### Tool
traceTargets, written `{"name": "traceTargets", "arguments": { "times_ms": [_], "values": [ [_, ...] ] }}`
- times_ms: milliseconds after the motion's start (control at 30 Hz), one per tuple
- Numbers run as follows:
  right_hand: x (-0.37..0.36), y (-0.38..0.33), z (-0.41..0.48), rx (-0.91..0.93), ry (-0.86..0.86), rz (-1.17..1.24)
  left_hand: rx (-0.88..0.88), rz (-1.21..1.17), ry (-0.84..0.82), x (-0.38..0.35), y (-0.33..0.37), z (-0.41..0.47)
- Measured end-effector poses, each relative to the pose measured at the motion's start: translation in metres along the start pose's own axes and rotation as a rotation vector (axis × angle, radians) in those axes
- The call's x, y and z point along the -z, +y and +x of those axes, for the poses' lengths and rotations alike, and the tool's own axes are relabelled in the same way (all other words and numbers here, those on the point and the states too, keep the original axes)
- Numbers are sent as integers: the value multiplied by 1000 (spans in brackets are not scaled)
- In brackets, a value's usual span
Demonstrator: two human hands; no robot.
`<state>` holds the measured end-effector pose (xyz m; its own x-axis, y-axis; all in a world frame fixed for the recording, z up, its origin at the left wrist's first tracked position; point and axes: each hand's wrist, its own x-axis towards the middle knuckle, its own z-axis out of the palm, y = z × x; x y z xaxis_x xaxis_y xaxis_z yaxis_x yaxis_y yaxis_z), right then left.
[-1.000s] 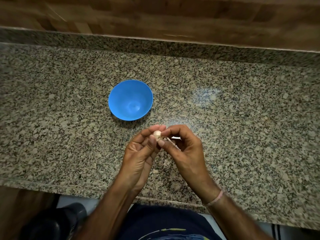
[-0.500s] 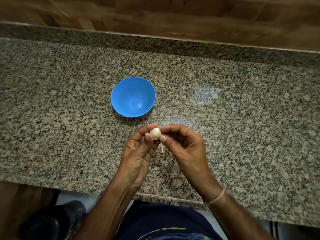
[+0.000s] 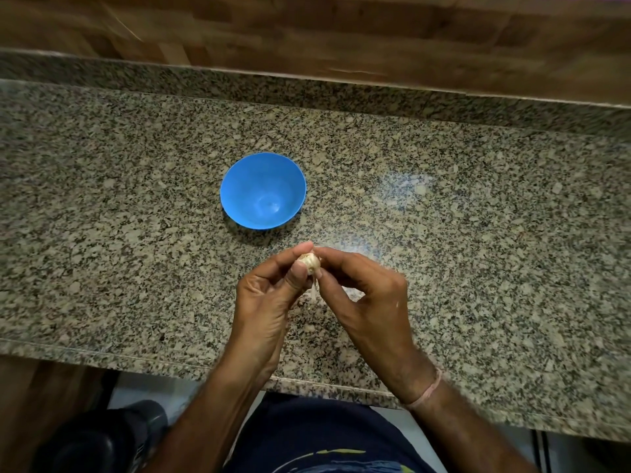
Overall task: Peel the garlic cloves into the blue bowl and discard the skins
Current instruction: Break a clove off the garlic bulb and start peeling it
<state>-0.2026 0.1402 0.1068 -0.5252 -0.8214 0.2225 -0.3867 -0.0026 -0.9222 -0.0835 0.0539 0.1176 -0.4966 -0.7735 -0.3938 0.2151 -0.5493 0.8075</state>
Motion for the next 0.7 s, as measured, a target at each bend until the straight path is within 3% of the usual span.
{"name": "traceTargets", "arguments": {
  "times_ms": [367,700],
  "values": [
    [-5,2,-6,160,-26,-258,-77,105,39,7,-4,-8],
    [-14,0,-7,112,-5,-238,-65,53,40,16,-14,-8]
  ]
}}
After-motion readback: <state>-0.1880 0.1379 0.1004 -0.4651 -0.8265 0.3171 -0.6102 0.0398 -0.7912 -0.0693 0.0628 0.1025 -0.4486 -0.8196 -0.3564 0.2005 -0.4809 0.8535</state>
